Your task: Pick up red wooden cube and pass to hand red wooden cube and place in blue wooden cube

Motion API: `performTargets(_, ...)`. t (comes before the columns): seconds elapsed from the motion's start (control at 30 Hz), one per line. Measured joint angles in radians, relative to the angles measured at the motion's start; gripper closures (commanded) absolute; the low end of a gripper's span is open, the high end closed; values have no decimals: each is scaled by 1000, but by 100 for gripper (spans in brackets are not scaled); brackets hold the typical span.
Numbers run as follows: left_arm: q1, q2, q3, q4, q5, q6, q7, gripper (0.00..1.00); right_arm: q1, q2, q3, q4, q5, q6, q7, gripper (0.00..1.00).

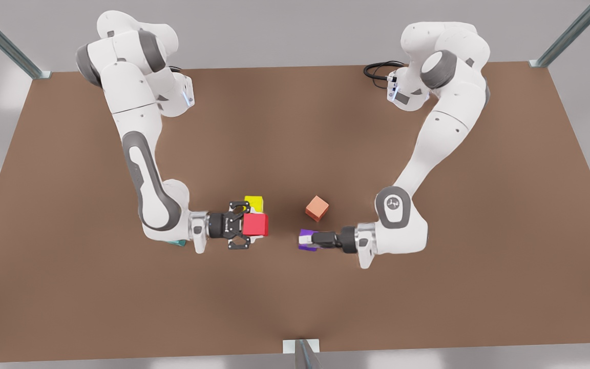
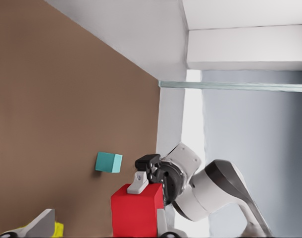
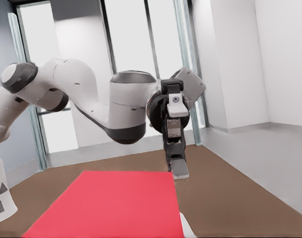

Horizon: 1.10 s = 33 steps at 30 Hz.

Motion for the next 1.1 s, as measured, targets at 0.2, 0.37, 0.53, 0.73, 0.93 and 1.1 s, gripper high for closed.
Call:
performTargets(0.2,199,-371,-14,68,886,-543,-94,0,-155,-12,-69,48,-501,-57,61,39)
performTargets(0.37,-179,-714,558,-297,934,-669,-139,0,-148,-96,-157,117,-1030,-107,172,38)
performTargets(0.53,-203,-748,667,-339,896,-694,-149,0,-72,-173,-159,57,-1337,-98,349,38)
performTargets(0.73,-194,-742,671,-335,840,-706,-157,0,-40,-217,-159,-100,-1482,56,567,37)
performTargets(0.93,-171,-727,669,-336,798,-705,-162,0,-38,-217,-157,-175,-1500,281,733,37)
performTargets(1.1,-171,-723,669,-336,791,-705,-165,0,-27,-226,-157,-262,-1478,407,839,36)
